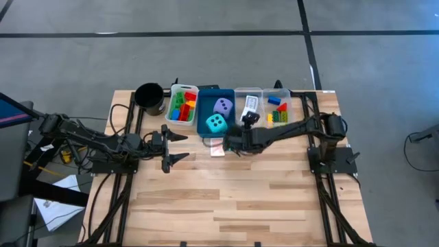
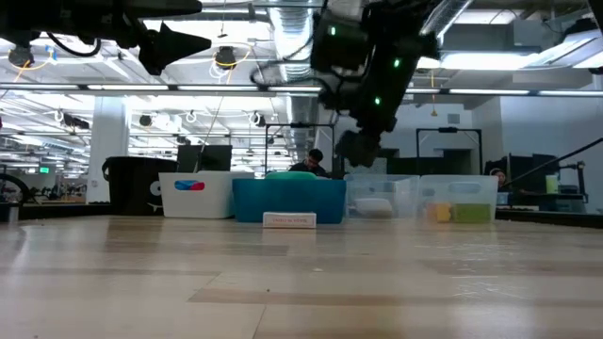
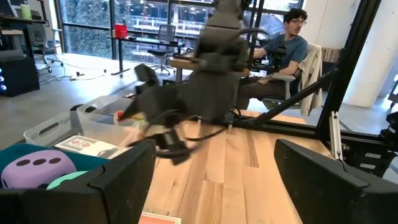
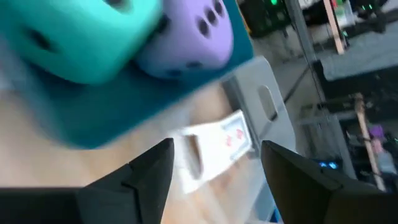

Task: Pick & Place Toys
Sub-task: Put the orange deck of cards into the left transparent bin

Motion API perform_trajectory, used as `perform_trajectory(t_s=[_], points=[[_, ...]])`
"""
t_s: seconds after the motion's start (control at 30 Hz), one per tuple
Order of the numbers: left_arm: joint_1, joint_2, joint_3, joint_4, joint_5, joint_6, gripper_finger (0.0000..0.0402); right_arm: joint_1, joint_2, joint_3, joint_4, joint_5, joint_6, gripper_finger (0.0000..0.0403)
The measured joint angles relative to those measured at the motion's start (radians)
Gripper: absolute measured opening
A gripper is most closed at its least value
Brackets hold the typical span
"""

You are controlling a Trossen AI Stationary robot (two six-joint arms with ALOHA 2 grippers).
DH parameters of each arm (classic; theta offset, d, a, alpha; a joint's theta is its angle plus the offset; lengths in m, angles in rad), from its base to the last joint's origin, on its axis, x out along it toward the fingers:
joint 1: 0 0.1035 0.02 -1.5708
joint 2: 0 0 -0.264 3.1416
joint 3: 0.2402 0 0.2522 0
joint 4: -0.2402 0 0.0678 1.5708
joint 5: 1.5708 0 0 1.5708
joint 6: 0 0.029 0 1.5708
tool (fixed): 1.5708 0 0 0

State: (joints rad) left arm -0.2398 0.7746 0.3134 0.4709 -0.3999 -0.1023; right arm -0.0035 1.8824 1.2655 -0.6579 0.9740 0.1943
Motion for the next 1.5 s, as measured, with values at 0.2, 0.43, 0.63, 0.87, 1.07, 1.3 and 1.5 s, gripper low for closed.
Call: perform_trajectory(t_s=[0.2,0.43,0.63,0.87,1.07,1.3,1.5], points=[[0.000,0.000,0.000,0.000,-0.022,0.000,0.0320,0.158,0.000,0.037,0.011,-0.041,0.120,0.0234],[0.000,0.000,0.000,0.000,-0.023,-0.007,0.0320,0.363,0.000,0.040,0.113,-0.093,0.333,0.0234],[0.000,0.000,0.000,0.000,-0.024,-0.007,0.0320,0.499,0.000,0.040,0.202,-0.089,0.417,0.0234],[0.000,0.000,0.000,0.000,-0.028,-0.007,0.0320,0.554,0.004,0.040,0.274,-0.058,0.426,0.0234],[0.000,0.029,0.000,-0.011,-0.014,-0.009,0.0320,0.552,0.004,0.040,0.274,-0.081,0.427,0.0234],[0.000,0.290,0.000,-0.006,0.013,-0.043,0.0320,0.560,0.004,0.040,0.264,-0.112,0.423,0.0234],[0.000,0.585,0.000,0.177,-0.067,-0.063,0.0320,0.578,0.004,0.040,0.229,-0.117,0.408,0.0234]])
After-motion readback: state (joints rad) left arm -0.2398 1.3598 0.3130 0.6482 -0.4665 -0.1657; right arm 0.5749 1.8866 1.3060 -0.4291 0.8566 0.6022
